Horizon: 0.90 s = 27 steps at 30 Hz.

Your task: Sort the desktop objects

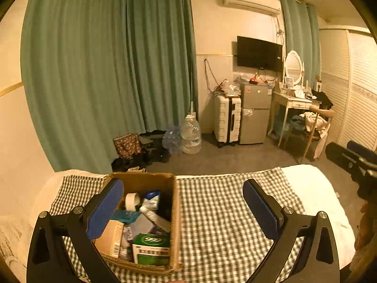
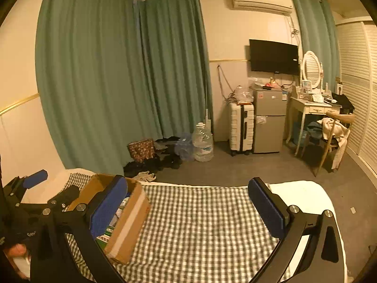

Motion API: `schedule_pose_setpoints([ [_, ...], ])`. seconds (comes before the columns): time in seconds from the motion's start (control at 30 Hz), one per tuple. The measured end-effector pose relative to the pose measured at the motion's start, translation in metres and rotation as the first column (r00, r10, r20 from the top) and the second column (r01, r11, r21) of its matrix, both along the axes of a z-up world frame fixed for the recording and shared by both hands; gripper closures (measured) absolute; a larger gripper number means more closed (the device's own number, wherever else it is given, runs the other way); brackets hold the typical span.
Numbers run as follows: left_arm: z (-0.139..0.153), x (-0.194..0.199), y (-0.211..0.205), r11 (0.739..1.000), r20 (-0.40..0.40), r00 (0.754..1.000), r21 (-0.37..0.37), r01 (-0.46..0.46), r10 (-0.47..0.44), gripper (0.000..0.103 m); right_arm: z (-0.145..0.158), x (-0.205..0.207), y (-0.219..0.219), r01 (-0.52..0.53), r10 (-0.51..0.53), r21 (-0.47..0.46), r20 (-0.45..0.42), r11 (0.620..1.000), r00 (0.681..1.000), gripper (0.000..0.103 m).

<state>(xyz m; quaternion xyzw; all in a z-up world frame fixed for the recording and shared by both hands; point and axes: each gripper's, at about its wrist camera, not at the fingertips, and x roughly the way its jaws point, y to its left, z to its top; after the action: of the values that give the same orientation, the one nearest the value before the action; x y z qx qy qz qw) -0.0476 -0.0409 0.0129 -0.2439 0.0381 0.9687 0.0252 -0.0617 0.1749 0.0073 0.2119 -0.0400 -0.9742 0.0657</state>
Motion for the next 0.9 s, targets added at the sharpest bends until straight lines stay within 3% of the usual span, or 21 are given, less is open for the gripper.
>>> schedule_pose_setpoints([
  [0.43,0.0,0.006,0.065,0.997,-0.027,0.997,0.04,0.07,-0.069,0.0,0.004,0.024,0.071,0.075,-0.075,0.028,0.001,0.997,0.997,0.0],
  [0.9,-0.061,-0.036,0.085,0.997,0.082,0.995,0.043,0.059,-0.062,0.0,-0.05,-0.006,0.1,0.108,-0.108,0.013,0.077,0.994,0.991,0.0],
])
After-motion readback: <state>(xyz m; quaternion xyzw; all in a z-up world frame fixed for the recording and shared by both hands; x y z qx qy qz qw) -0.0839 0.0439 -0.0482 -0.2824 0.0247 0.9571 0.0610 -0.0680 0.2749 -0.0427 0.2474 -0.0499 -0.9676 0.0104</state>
